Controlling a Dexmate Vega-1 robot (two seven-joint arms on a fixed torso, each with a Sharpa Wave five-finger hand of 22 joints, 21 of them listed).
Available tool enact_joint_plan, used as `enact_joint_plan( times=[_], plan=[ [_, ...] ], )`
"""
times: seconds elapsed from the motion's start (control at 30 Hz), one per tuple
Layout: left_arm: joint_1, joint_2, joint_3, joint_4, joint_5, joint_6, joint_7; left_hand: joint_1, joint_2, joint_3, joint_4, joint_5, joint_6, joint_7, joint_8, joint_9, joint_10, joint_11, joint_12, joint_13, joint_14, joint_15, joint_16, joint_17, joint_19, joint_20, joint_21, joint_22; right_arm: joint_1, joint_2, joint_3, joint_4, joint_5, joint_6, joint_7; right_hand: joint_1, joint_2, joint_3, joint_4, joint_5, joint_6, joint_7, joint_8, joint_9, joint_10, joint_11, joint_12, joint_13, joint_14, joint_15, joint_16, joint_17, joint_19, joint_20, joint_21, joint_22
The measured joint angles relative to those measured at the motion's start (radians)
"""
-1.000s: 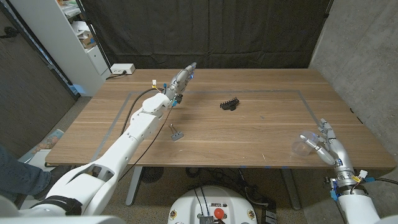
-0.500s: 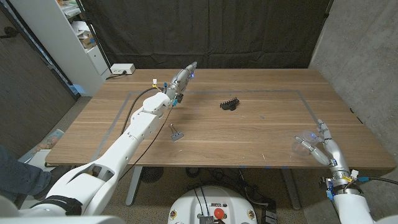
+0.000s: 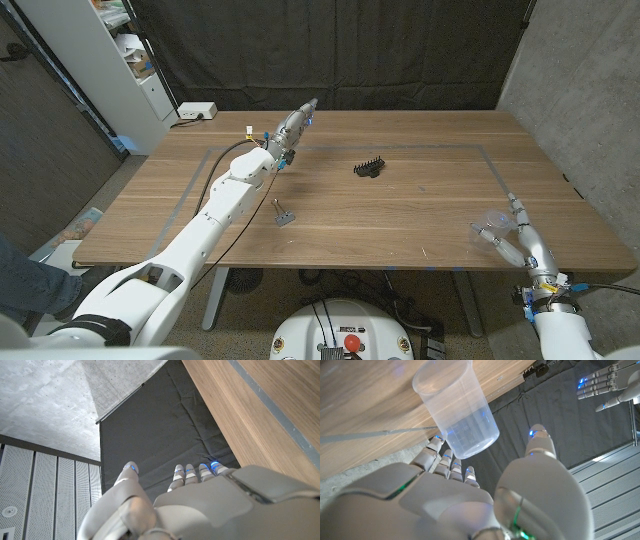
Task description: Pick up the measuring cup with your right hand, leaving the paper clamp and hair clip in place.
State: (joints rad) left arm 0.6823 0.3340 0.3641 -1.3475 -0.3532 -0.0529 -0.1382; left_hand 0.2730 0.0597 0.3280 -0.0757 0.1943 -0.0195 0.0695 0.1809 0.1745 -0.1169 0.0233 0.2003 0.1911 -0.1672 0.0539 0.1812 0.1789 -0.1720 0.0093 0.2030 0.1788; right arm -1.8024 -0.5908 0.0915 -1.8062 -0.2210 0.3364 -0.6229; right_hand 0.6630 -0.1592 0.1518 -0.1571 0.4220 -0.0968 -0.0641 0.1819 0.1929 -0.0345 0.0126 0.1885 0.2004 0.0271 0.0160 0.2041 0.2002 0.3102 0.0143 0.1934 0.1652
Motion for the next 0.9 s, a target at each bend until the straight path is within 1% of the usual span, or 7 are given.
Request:
enact_joint_plan(
  times=[0.27,0.33,0.43,0.53,0.7,0.8,0.9],
  plan=[
    [0.001,0.002,0.004,-0.010,0.003,0.006,0.004,-0.004,0.004,0.000,0.000,0.000,0.003,-0.003,0.000,0.000,0.000,0.000,0.000,0.000,0.000,0.000,0.000,0.000,0.000,0.008,0.000,0.000,0.005,-0.017,-0.015,0.010,-0.013,-0.028,-0.032,0.013,0.006,0.000,0.000,0.007,0.000,0.000,0.000,0.000,0.000,0.000,0.005,0.000,0.000,0.000,0.000,0.000,0.009,0.002,0.000,0.000],
    [0.001,0.002,0.005,-0.010,0.003,0.007,0.004,-0.005,0.005,0.000,0.000,0.000,0.004,-0.004,0.000,0.000,0.000,0.000,0.000,0.000,0.000,0.000,0.000,0.000,0.002,0.009,0.000,0.000,0.007,-0.021,-0.018,0.012,-0.013,-0.029,-0.033,0.014,0.007,0.000,0.000,0.007,0.000,0.000,0.008,0.000,0.000,0.000,0.005,0.000,0.000,0.000,0.000,0.000,0.009,0.002,0.000,0.000],
    [0.001,0.002,0.007,-0.012,0.004,0.008,0.005,-0.005,0.005,0.000,0.000,0.000,0.004,-0.004,0.000,0.000,0.000,0.000,0.000,0.000,0.000,0.000,0.000,0.000,0.002,0.009,0.000,0.000,0.010,-0.026,-0.024,0.015,-0.013,-0.034,-0.043,0.018,0.011,-0.004,0.004,0.011,0.000,0.000,0.008,0.000,0.000,0.000,0.005,0.000,0.000,0.000,0.000,0.000,0.009,0.002,0.000,0.000],
    [0.001,0.001,0.007,-0.012,0.004,0.008,0.006,-0.005,0.005,-0.002,-0.002,0.000,0.004,-0.004,0.000,0.000,0.000,0.000,0.000,0.000,0.000,0.000,0.000,0.000,0.002,0.009,0.000,0.000,0.014,-0.030,-0.029,0.019,-0.013,-0.034,-0.050,0.023,0.006,-0.004,0.004,0.012,0.000,0.000,0.008,0.000,0.006,-0.002,0.005,0.000,0.001,-0.001,0.000,0.000,0.012,0.005,0.000,0.000],
    [0.002,0.001,0.008,-0.012,0.004,0.011,0.007,-0.005,0.005,-0.004,-0.004,0.000,0.004,-0.004,0.000,0.000,0.000,0.000,0.000,0.000,0.000,0.000,0.000,0.000,0.002,0.009,0.000,0.000,0.023,-0.039,-0.039,0.027,-0.012,-0.034,-0.056,0.028,0.011,-0.004,0.004,0.015,0.004,0.004,0.008,0.000,0.008,0.000,0.013,0.000,0.009,-0.002,0.000,0.000,0.012,0.005,0.000,0.000],
    [0.002,0.001,0.009,-0.012,0.005,0.014,0.007,-0.005,0.005,-0.004,-0.004,0.000,0.004,-0.004,0.000,0.000,0.000,0.000,0.000,0.000,0.000,0.000,0.000,0.000,0.002,0.009,0.000,0.000,0.028,-0.042,-0.044,0.030,-0.009,-0.034,-0.060,0.035,0.018,-0.004,0.004,0.015,0.009,0.009,0.015,0.000,0.014,-0.005,0.013,0.000,0.011,0.000,0.000,0.000,0.016,0.009,0.000,0.000],
    [0.002,0.000,0.010,-0.012,0.005,0.014,0.008,-0.005,0.005,-0.004,-0.004,0.000,0.004,-0.004,0.000,0.000,0.000,0.000,0.000,0.000,0.000,0.000,0.000,0.000,-0.002,0.013,0.000,0.000,0.033,-0.047,-0.050,0.034,-0.006,-0.034,-0.064,0.039,0.013,-0.004,0.004,0.022,0.016,0.011,0.015,0.000,0.020,-0.002,0.013,0.000,0.018,-0.004,0.005,0.000,0.016,0.009,0.000,0.000]
  ],
)
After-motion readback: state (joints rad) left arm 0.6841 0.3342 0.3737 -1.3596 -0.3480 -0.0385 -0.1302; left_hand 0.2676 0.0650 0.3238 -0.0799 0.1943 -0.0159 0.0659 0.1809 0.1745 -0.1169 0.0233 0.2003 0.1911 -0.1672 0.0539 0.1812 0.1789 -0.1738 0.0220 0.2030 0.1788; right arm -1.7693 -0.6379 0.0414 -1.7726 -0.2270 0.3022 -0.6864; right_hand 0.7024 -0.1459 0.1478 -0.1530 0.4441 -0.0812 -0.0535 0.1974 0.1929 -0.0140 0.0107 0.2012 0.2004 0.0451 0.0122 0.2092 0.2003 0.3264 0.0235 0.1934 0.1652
